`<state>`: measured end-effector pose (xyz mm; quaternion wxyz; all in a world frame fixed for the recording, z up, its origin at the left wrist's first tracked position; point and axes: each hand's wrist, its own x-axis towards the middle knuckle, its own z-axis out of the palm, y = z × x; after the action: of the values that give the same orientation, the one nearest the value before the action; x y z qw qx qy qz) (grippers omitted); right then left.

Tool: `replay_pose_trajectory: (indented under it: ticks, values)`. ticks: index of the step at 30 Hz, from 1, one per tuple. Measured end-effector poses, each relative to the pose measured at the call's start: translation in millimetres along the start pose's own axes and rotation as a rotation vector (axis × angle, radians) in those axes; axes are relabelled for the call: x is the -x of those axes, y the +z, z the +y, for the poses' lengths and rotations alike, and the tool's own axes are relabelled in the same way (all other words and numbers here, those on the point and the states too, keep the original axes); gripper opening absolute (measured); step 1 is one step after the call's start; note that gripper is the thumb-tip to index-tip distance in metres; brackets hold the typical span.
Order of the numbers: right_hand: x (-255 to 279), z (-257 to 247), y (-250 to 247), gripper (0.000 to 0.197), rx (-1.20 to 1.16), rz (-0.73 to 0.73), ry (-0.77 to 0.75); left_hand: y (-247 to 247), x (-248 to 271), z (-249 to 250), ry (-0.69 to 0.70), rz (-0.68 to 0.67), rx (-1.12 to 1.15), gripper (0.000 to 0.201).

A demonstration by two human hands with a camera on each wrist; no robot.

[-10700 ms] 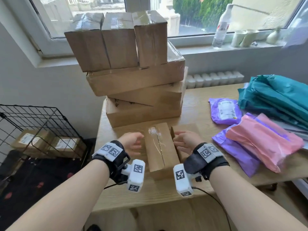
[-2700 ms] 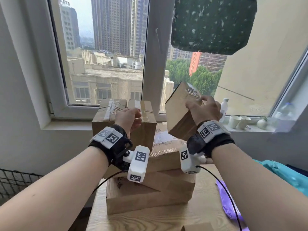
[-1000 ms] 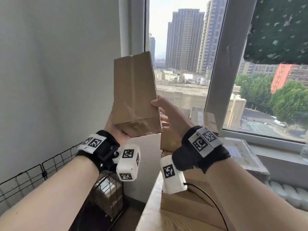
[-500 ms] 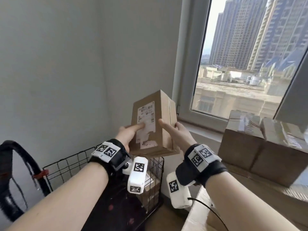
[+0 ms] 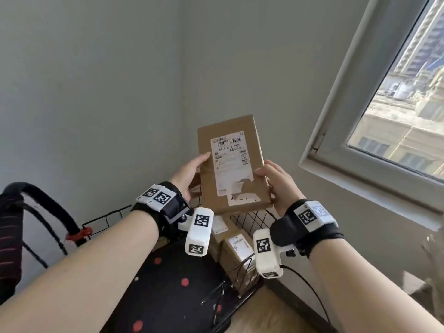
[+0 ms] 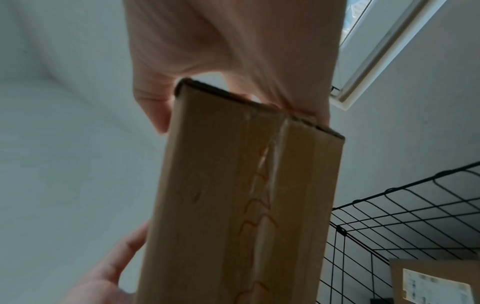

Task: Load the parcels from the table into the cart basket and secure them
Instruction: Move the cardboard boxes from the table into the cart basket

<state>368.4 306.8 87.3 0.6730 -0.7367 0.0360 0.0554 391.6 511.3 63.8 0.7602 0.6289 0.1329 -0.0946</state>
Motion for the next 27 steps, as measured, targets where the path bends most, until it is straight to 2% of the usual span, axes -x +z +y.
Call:
replay_pose_trajectory:
  ticks: [6, 10, 15, 17, 20, 21, 25, 27]
  values:
    - [-48.9, 17.0, 46.4, 0.038, -0.015, -0.073, 0.076, -45.7, -53.8, -4.4, -0.090, -0.128, 0.111, 0.055]
    - [-76.2, 30.6, 62.5, 0.033, -0.004, -0.088, 0.166, -62.2, -79.0, -20.2, -0.152, -0.097, 0.165, 0.065]
    - [-125.7, 57.3, 78.8, 0.035, 0.050, 0.006, 0.324, -76.1, -111.2, -47.9, -0.218, -0.004, 0.219, 0.035]
    - [-145.7, 76.5, 86.1, 0.029, 0.083, 0.009, 0.389, -82.9, -125.5, -63.3, -0.246, 0.034, 0.217, 0.046]
    - [-182.3, 110.8, 95.1, 0.028, 0.136, -0.003, 0.468, -96.9, -154.6, -93.5, -0.298, 0.119, 0.204, 0.093]
    - [-196.5, 122.7, 98.9, 0.030, 0.168, -0.016, 0.508, -102.5, -166.7, -105.5, -0.321, 0.160, 0.208, 0.102]
    - [-253.1, 189.2, 110.3, 0.033, 0.277, -0.180, 0.661, -112.1, -207.0, -148.8, -0.425, 0.268, 0.247, 0.095]
    - [-275.1, 222.8, 111.0, 0.029, 0.245, -0.162, 0.703, -114.9, -225.7, -174.2, -0.482, 0.315, 0.246, 0.084]
